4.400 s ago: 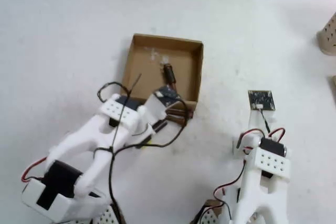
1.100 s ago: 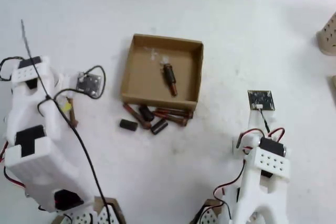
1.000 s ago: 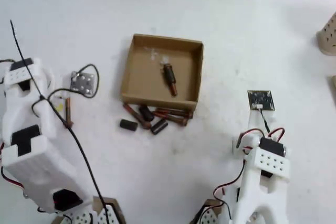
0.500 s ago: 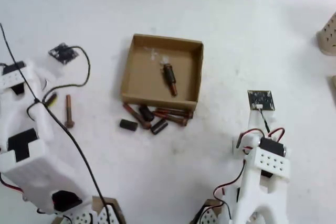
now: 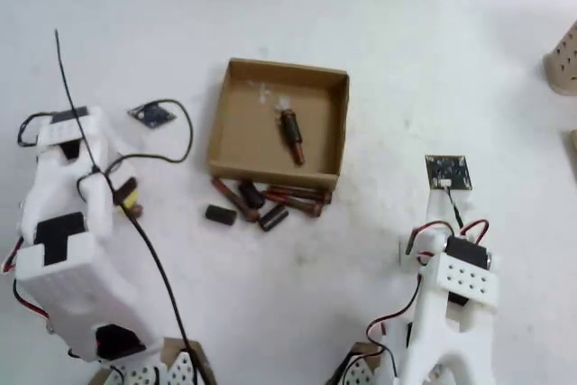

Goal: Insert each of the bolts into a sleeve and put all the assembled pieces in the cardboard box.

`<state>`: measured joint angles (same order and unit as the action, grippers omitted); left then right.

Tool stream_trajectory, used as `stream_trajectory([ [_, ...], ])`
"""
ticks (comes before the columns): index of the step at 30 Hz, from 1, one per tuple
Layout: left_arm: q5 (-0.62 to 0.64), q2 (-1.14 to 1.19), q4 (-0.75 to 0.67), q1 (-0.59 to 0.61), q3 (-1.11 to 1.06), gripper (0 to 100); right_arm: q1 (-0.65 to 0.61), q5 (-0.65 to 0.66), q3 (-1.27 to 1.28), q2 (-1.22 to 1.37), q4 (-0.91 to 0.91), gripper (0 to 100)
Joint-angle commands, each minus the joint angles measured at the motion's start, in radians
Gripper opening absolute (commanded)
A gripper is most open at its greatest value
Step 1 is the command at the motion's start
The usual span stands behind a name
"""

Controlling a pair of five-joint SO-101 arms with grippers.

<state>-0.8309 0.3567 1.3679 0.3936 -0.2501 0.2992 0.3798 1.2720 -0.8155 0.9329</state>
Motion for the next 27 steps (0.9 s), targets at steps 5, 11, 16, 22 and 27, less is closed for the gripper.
stream_trajectory([
  [5,0.210,-0.002,0.034,-0.156,-0.003,2,0.010,0.009,-0.008,-0.025,-0.012,1.7],
  [11,0.313,-0.002,0.028,-0.274,0.086,2,0.008,0.009,-0.008,-0.025,-0.012,1.7],
  [16,0.390,-0.002,0.031,-0.372,0.192,2,0.010,0.009,-0.008,-0.025,-0.012,1.7],
  [22,0.390,-0.004,0.071,-0.430,0.278,2,0.012,0.009,-0.008,-0.025,-0.012,1.7],
  [27,0.161,-0.004,0.152,-0.421,0.364,3,0.012,0.009,-0.008,-0.018,-0.035,1.7],
])
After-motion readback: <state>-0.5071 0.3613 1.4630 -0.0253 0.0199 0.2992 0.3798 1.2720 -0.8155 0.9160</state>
